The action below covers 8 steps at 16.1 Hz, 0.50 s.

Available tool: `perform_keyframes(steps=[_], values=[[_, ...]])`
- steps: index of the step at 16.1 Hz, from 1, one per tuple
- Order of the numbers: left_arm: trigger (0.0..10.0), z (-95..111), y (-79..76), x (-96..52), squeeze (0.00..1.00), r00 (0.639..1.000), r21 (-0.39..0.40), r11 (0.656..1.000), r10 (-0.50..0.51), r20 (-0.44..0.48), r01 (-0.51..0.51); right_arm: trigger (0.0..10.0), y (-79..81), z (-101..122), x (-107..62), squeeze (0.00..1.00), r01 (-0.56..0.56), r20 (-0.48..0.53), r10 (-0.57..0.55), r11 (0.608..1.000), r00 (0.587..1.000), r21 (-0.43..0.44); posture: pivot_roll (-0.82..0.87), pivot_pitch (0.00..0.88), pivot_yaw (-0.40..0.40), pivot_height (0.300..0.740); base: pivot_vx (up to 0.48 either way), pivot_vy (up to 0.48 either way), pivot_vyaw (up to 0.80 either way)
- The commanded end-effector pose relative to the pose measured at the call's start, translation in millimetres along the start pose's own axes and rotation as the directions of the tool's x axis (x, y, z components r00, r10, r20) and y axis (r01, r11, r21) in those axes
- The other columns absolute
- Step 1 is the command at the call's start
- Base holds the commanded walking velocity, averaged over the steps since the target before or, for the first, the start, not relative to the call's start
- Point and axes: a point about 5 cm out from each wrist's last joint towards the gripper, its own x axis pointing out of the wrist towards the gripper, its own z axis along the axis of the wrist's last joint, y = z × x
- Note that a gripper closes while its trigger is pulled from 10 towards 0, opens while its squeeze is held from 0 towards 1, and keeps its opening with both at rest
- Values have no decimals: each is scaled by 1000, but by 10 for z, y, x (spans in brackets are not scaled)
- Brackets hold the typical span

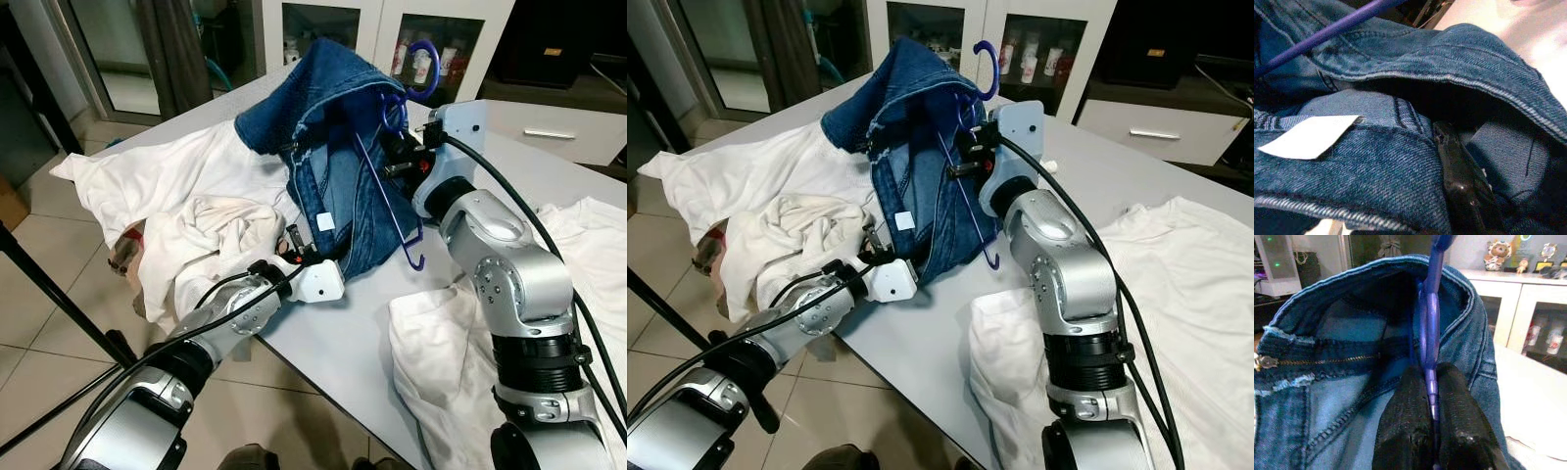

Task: Hang hanger

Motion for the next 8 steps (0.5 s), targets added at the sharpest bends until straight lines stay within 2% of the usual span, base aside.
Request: perform_keyframes(steps=[1,3,5,6,8], values=[[0,-45,47,-11,0,999,-22,999,36,-27,-36,0,-52,206,7,0,23,85,-21,1000,996,-19,28,16,-15,740,0,0,0],[0,-156,74,-29,0,992,57,996,73,-105,-67,0,8,373,-19,0,-25,195,10,997,981,79,31,16,-16,740,0,0,0],[0,-178,83,-30,0,989,88,993,86,-122,-75,0,68,435,-37,0,-67,240,41,993,970,100,31,16,-15,740,0,0,0],[0,-194,128,-30,0,981,91,988,138,-135,-126,1059,171,565,-95,0,-131,336,93,987,937,93,31,16,-15,740,0,0,0],[0,-164,221,9,0,961,8,971,237,-145,-238,1373,188,609,-125,0,-142,381,95,985,920,99,32,18,-16,740,0,0,0]])
